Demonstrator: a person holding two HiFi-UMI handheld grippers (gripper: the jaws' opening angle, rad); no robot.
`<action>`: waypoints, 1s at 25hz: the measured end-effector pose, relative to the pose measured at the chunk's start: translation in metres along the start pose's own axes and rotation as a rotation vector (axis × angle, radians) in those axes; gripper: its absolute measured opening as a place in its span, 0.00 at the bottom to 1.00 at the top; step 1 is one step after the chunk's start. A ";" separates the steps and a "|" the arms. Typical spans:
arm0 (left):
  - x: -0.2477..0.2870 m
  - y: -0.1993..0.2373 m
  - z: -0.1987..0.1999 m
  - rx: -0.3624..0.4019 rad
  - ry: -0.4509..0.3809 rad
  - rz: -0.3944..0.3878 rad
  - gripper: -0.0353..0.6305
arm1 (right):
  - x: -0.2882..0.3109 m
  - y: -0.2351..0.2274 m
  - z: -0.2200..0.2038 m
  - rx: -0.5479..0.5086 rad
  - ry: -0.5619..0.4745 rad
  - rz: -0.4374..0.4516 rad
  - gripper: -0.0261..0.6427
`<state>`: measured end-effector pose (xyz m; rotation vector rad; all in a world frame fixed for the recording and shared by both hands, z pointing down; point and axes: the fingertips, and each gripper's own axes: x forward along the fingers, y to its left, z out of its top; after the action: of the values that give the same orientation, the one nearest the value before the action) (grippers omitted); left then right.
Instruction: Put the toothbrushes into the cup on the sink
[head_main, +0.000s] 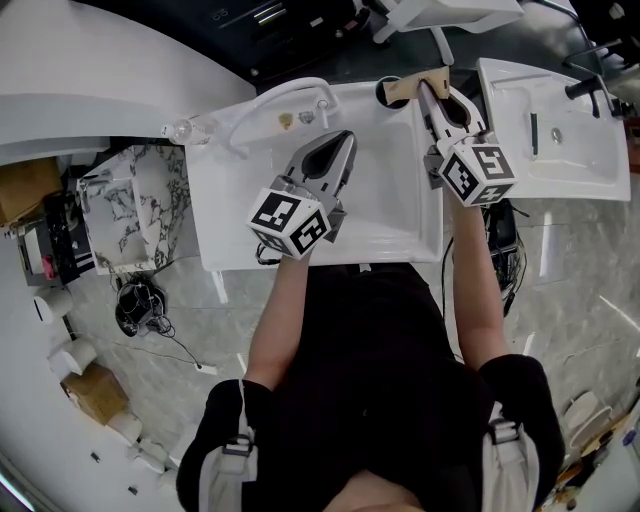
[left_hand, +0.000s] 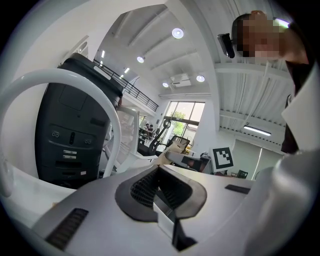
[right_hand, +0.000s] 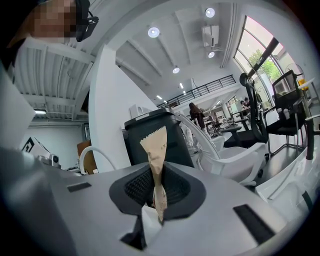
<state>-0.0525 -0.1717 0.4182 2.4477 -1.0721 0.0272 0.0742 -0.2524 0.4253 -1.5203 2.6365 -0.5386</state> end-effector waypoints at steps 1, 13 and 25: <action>0.000 0.000 0.000 -0.001 0.001 0.000 0.07 | 0.001 -0.001 -0.002 -0.001 0.004 -0.002 0.12; 0.003 0.000 -0.004 -0.005 0.019 -0.002 0.07 | 0.015 -0.014 -0.025 0.004 0.032 -0.038 0.12; 0.002 0.006 -0.007 -0.005 0.026 0.007 0.07 | 0.025 -0.023 -0.046 0.038 0.065 -0.053 0.12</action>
<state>-0.0538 -0.1736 0.4270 2.4322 -1.0685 0.0584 0.0705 -0.2716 0.4794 -1.5923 2.6239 -0.6491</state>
